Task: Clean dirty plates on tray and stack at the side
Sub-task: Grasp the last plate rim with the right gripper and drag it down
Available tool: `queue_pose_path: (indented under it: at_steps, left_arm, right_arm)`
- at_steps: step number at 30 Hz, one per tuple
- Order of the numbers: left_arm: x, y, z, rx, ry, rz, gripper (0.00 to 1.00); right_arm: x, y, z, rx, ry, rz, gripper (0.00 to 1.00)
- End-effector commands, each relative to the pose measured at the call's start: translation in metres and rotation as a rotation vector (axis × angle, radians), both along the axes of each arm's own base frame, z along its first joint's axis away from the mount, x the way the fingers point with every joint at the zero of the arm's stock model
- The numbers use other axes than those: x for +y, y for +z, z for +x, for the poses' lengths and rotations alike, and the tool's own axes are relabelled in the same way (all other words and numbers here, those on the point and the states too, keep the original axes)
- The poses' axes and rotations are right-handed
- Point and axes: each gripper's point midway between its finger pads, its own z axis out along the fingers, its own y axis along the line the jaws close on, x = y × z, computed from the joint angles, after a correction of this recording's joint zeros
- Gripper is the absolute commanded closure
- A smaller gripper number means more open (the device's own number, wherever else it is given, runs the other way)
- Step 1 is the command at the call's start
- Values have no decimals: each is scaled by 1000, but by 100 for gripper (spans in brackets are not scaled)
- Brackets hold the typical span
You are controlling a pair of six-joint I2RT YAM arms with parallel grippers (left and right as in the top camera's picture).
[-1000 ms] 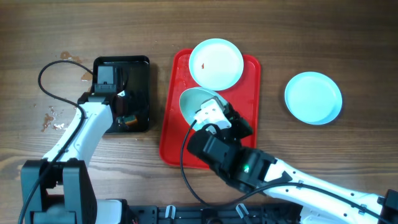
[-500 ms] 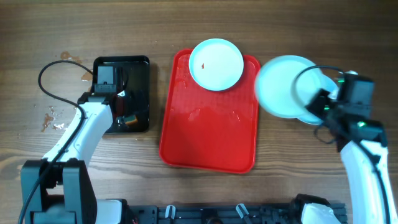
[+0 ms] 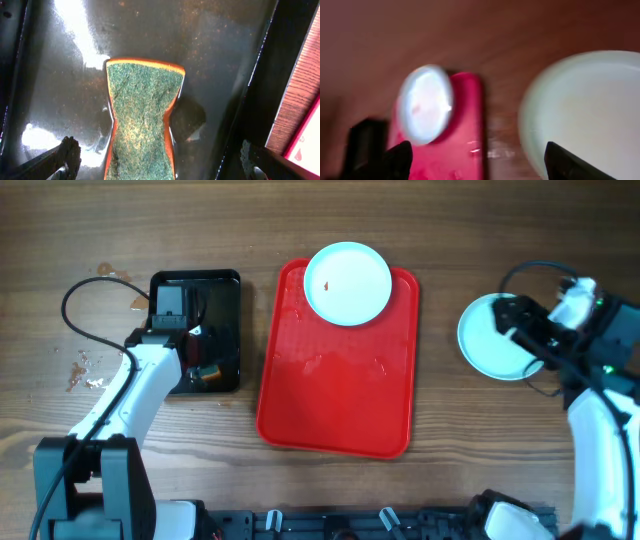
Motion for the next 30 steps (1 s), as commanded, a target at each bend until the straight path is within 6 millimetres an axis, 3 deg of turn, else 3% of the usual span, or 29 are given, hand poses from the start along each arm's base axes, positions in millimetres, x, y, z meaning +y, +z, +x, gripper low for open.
queue_pose_path:
  at_steps: [1, 3, 5, 8, 10, 11, 14, 15, 20, 21, 25, 28, 30]
  left_arm:
    - [0, 1, 1, -4, -4, -6, 0]
    - [0, 1, 1, -4, -4, -6, 0]
    - [0, 1, 1, -4, -4, -6, 0]
    - [0, 1, 1, -4, -4, -6, 0]
    - [0, 1, 1, -4, -4, -6, 0]
    - [0, 1, 1, -4, -4, -6, 0]
    - [0, 1, 1, -4, -4, -6, 0]
    - [0, 1, 1, -4, -4, -6, 0]
    - [0, 1, 1, -4, -4, -6, 0]
    - [0, 1, 1, -4, -4, -6, 0]
    - [0, 1, 1, -4, -4, -6, 0]
    - [0, 1, 1, -4, -4, -6, 0]
    - [0, 1, 1, -4, -4, -6, 0]
  right_arm:
    - [92, 5, -11, -38, 325, -101, 14]
    - [130, -22, -15, 41, 391, -262, 1]
    - [151, -37, -5, 104, 419, -393, 0]
    - [171, -41, 38, 155, 452, -417, 0]
    - [174, -69, 70, 212, 451, -421, 1]
    - [174, -86, 81, 222, 446, -420, 10]
    - [171, -112, 101, 214, 414, -411, 74]
    - [170, -122, 107, 217, 398, -402, 67]
    - [160, -154, 113, 269, 339, -419, 66]
    - [159, -156, 113, 273, 339, -420, 67]
    - [152, -164, 109, 306, 321, -452, 96]
    - [148, -168, 91, 381, 337, -459, 96]
    - [145, -158, 75, 433, 344, -455, 96]
